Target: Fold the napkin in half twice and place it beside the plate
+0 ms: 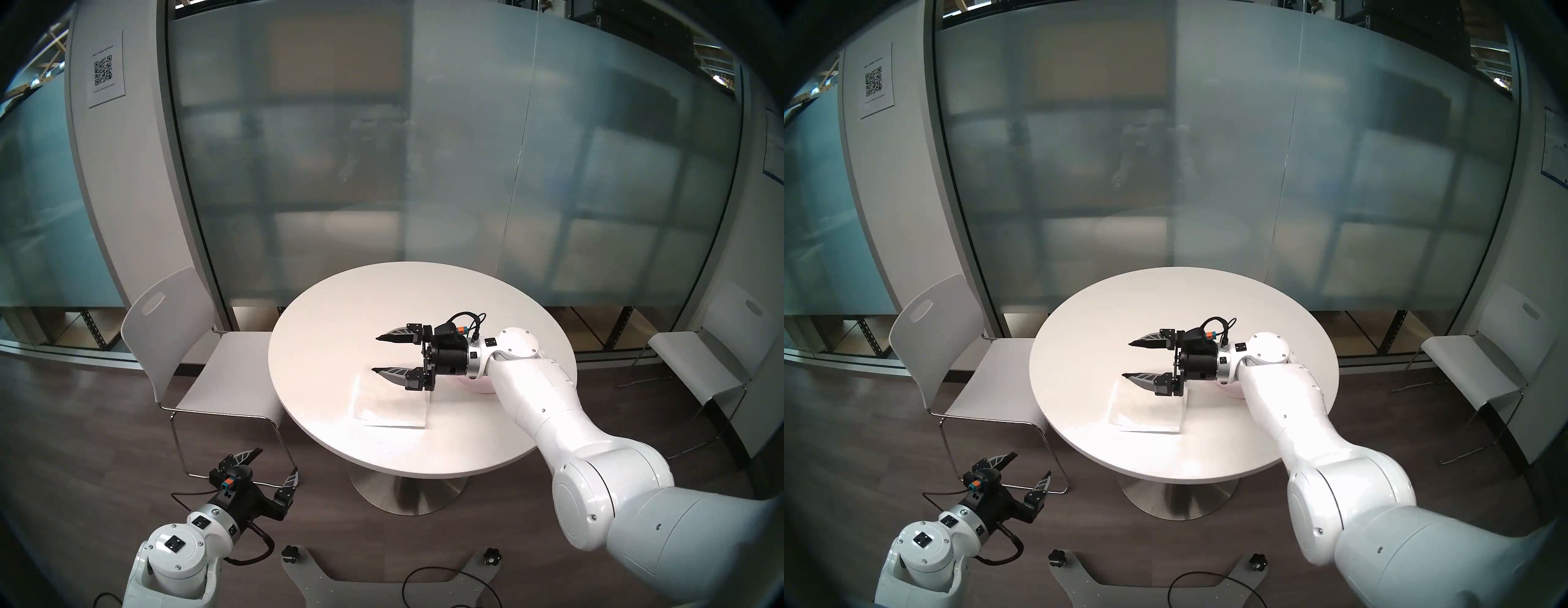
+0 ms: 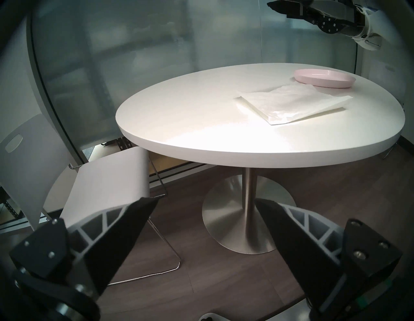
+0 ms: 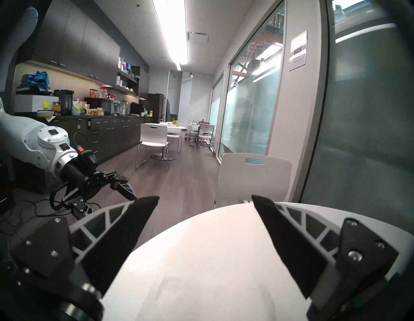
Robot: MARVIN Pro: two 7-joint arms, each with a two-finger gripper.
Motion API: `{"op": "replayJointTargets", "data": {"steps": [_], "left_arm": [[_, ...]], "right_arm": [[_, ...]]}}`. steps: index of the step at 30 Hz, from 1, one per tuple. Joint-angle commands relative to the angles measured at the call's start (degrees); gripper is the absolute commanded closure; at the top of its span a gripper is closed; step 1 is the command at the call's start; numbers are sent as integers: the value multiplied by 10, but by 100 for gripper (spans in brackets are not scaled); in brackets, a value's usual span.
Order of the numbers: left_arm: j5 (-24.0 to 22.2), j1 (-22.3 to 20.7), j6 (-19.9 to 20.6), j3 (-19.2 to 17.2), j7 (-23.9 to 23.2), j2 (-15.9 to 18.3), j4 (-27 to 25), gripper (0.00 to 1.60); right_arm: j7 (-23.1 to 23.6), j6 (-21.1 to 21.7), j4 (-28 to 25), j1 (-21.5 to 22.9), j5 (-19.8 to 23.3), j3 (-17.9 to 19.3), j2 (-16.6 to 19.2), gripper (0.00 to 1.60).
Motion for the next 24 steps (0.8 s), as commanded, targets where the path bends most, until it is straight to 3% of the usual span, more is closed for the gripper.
{"op": "replayJointTargets", "data": {"steps": [1, 9, 20, 24], "left_arm": [[-7, 5, -11, -4, 0, -4, -17, 0], [-19, 8, -19, -11, 2, -10, -31, 0], [-42, 15, -34, -24, 13, -30, -58, 0], [-53, 17, -41, -33, 20, -39, -71, 0]], "right_arm": [[-1, 12, -62, -9, 28, 12, 18, 0], [-1, 20, -117, -26, 54, 50, 46, 0], [-1, 38, -196, -80, 108, 139, 79, 0], [-1, 53, -230, -118, 132, 179, 87, 0]]}}
